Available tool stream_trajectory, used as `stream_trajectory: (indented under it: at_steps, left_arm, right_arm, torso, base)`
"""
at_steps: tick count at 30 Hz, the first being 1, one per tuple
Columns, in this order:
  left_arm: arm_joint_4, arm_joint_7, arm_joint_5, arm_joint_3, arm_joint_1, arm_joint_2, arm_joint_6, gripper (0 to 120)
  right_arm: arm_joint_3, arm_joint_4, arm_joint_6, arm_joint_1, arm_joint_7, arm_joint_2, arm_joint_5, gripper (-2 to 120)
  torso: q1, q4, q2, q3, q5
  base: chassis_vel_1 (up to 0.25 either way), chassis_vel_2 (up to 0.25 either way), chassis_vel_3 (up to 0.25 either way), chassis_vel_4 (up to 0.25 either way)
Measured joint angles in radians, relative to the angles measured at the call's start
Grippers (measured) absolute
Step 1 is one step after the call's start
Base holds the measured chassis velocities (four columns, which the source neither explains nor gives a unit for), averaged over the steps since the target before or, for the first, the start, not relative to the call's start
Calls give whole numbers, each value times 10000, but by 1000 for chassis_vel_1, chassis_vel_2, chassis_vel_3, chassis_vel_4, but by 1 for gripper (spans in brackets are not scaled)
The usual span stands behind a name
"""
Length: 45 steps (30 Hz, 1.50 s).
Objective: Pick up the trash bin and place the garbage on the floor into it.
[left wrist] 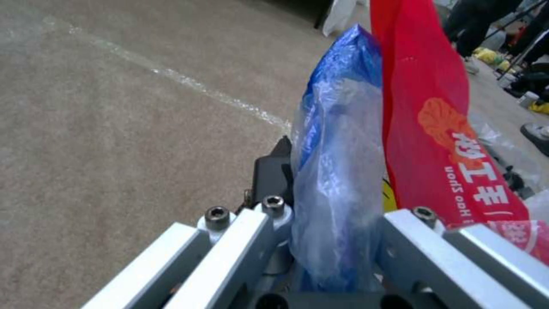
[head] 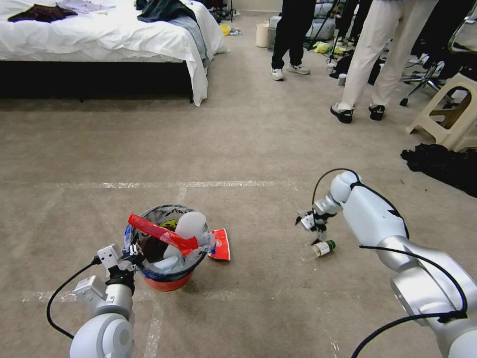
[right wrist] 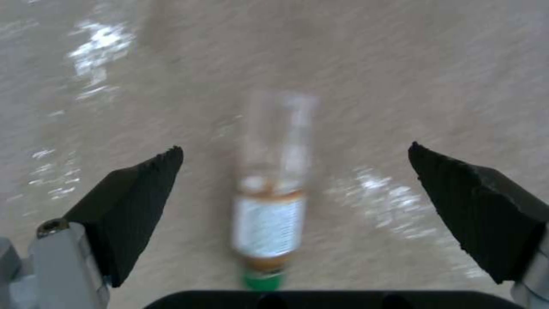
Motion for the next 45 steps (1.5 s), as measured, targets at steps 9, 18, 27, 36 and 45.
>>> stream_trajectory:
  at_steps: [9, 18, 27, 36, 45]
  left_arm:
    - [155, 16, 198, 215, -55, -127, -1, 4]
    - [240, 50, 232, 214, -2, -135, -60, 4]
    - [306, 50, 213, 154, -19, -110, -78, 4]
    - [385, 50, 197, 143, -40, -76, -88, 4]
    - [461, 50, 196, 148, -58, -78, -100, 4]
  right_arm:
    - [243, 139, 190, -529, 115, -520, -129, 100]
    - [383, -116, 80, -747, 2050, -374, -945, 100]
    - [300, -1170, -690, -775, 3599, 118, -1066, 100]
    - [239, -1586, -1045, -1017, 4221, 313, -1010, 100]
    - [217, -1915, -1336, -1079, 4975, 468, -1132, 100]
  torso:
    - [0, 1, 0, 0, 2]
    - [0, 4, 1, 0, 0]
    - [0, 5, 1, -1, -3]
    - [1, 3, 1, 0, -1]
    - [0, 3, 1, 0, -1]
  base:
    - [0, 0, 0, 0]
    - [0, 0, 0, 0]
    - [0, 0, 0, 0]
    - [0, 0, 0, 0]
    - [0, 0, 0, 0]
